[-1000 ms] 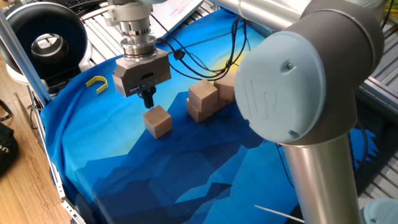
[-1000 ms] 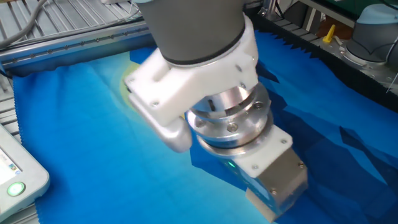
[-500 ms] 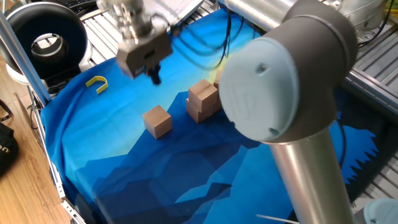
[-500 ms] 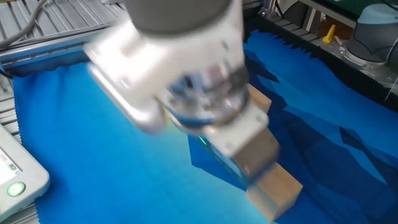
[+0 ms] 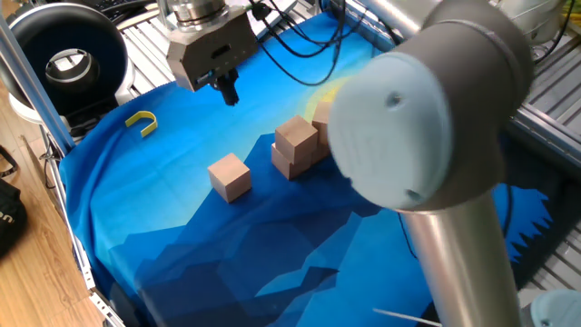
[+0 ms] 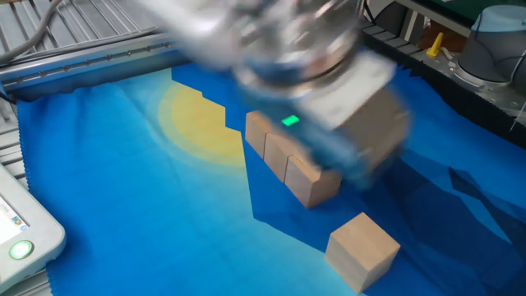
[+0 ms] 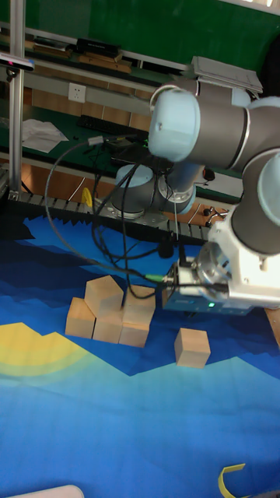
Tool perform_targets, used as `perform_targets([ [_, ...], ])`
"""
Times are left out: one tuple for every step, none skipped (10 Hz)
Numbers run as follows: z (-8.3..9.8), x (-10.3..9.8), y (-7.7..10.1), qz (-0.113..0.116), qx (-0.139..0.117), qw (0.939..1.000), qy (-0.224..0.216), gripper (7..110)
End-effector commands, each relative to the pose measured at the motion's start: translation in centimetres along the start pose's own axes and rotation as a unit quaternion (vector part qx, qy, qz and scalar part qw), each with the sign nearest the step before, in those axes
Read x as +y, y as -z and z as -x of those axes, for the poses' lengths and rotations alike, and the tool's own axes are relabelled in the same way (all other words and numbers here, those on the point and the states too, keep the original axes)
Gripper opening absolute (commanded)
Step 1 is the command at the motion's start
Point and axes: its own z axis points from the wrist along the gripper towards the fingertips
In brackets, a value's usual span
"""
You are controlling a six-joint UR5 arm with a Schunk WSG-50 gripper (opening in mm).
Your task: Stack the blocks into a pyramid shape
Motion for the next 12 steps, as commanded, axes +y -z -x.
perform_targets([
  [-4.8,3.9,0.1,0.044,0.007,0.9987,-0.024,7],
  [-4.5,4.6,-0.4,0.049,-0.003,0.9983,-0.031,7],
  [-3.4,5.6,-0.6,0.059,-0.018,0.9968,-0.051,7],
  [-1.1,5.4,-0.8,0.049,-0.048,0.9954,-0.067,7],
  [1.8,3.7,-0.5,0.018,-0.083,0.9938,-0.073,7],
  [5.3,1.1,0.9,-0.026,-0.122,0.9897,-0.070,7],
  [9.6,-0.5,3.0,-0.043,-0.167,0.9824,-0.071,7],
  [12.3,0.0,4.1,-0.025,-0.207,0.9753,-0.073,7],
  [14.3,1.1,5.0,-0.003,-0.248,0.9670,-0.058,7],
  [15.0,1.7,5.4,0.008,-0.264,0.9632,-0.051,7],
  [14.8,1.3,5.3,0.000,-0.261,0.9640,-0.053,7],
  [13.7,1.2,4.7,-0.001,-0.235,0.9701,-0.062,7],
])
